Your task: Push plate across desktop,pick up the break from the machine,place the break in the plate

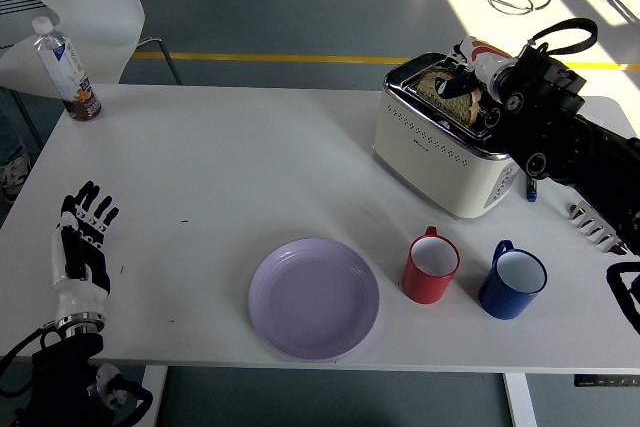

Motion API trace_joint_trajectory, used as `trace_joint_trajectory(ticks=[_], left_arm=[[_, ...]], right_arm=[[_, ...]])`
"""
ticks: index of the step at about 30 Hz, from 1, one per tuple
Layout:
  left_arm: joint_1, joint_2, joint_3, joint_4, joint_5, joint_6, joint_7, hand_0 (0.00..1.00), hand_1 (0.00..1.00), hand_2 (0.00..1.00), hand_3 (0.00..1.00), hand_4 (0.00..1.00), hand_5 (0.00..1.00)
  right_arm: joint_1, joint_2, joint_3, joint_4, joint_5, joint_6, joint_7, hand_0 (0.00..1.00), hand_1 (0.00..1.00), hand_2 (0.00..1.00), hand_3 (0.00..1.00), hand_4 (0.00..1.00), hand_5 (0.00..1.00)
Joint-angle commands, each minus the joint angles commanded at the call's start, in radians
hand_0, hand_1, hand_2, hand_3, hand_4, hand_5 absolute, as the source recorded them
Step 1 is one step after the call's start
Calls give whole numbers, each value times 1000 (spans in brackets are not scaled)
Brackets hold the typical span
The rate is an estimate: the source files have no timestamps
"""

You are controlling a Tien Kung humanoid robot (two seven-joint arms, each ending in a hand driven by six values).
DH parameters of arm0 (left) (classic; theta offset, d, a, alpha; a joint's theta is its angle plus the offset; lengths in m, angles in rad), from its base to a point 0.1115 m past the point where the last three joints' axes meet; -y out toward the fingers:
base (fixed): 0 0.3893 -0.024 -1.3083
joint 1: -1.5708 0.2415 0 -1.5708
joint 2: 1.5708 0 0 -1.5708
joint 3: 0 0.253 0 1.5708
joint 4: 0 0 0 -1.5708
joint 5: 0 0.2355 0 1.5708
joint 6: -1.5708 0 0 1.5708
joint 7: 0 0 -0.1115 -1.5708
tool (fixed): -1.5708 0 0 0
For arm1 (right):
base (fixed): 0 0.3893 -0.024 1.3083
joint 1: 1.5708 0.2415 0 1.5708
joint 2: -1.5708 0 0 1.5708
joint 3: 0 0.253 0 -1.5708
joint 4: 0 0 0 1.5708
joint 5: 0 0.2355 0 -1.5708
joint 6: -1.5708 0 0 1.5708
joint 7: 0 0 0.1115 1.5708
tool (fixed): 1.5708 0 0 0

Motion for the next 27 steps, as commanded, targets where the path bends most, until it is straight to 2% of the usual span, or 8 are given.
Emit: trace_joint_trajectory(ticks=[5,6,10,15,21,27], left_arm=[[-7,0,-2,-1,0,0,-1,765,803,890,796,516,998],[-9,0,-5,-1,1,0,-1,766,805,890,796,516,998],[-12,0,-9,-2,1,0,-1,766,805,890,796,516,998],[-14,0,-13,-3,2,0,-2,767,807,891,797,516,998],[-14,0,-13,-2,2,0,-1,768,806,891,797,517,998],[-9,0,-15,-3,3,0,-2,769,808,892,798,518,998]], right_arm=[[5,0,5,5,-12,-5,-5,284,350,428,504,488,137],[8,0,12,10,-26,-7,-6,295,344,421,495,416,119],[13,0,28,20,-45,-6,-8,295,344,421,495,416,119],[25,-8,89,76,-123,-8,-12,282,338,404,490,394,123],[40,-66,152,150,-223,-12,-18,284,335,400,488,389,132],[48,-149,236,278,-333,-21,-37,279,330,396,486,379,138]])
